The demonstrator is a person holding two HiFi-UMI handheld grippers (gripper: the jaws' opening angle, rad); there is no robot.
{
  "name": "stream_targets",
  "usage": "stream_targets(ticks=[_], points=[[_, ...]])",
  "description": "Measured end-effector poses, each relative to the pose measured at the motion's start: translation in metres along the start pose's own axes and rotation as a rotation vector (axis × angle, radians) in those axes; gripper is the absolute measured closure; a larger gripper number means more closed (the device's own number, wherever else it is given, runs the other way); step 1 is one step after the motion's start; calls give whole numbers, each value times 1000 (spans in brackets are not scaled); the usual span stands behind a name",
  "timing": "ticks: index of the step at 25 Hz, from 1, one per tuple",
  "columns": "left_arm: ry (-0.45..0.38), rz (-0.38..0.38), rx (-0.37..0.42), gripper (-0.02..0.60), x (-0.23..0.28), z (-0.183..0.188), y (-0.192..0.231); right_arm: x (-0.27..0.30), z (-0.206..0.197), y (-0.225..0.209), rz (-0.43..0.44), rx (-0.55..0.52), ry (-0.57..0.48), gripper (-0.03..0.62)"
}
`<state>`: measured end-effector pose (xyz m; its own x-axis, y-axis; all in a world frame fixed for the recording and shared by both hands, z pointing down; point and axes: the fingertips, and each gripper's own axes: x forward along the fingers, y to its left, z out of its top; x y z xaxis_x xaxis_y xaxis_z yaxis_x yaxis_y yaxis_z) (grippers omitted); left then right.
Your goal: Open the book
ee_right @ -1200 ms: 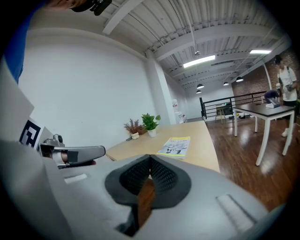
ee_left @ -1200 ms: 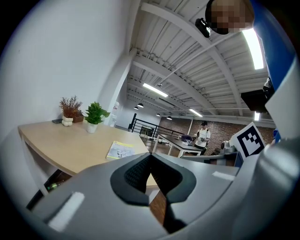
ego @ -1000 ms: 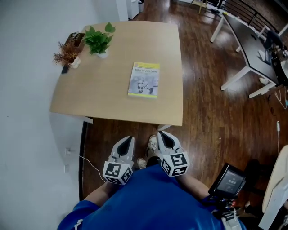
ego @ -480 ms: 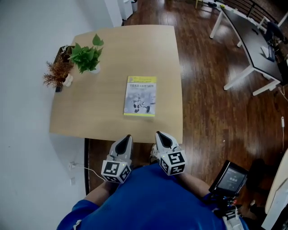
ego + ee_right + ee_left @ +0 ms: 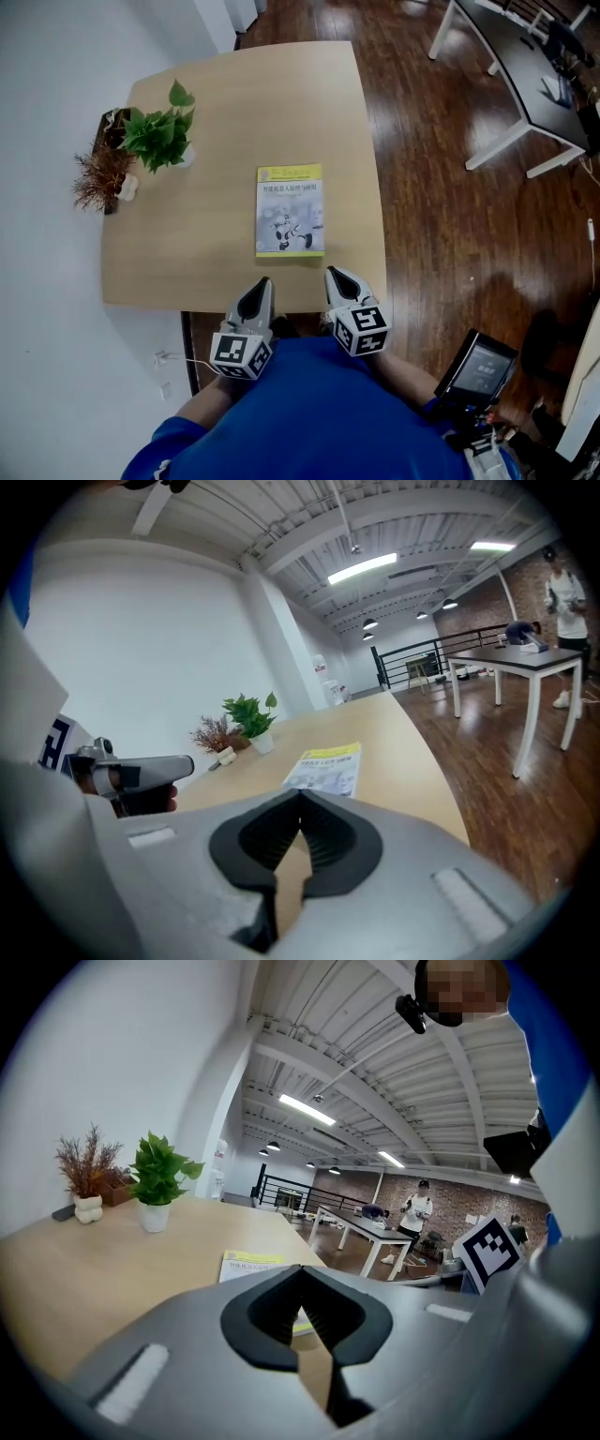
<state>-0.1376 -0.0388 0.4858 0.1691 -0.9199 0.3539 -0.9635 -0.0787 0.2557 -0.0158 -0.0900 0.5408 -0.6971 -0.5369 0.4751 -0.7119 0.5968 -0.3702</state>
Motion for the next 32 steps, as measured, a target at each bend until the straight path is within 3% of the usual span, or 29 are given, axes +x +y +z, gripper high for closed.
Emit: stream_targets(ticks=[16,24,27,32], points=[[104,-287,27,574,40,8,70,58,-7,10,-283,113,50,592],[172,-293,26,574,65,2,74,73,-21,-19,-292,135,132,584],[195,-279,35,574,74,1,75,85,-27,-28,-247,150,175,483],[228,-249,41,574,90,-1,73,102,-38,-47,-217,129,259,479]])
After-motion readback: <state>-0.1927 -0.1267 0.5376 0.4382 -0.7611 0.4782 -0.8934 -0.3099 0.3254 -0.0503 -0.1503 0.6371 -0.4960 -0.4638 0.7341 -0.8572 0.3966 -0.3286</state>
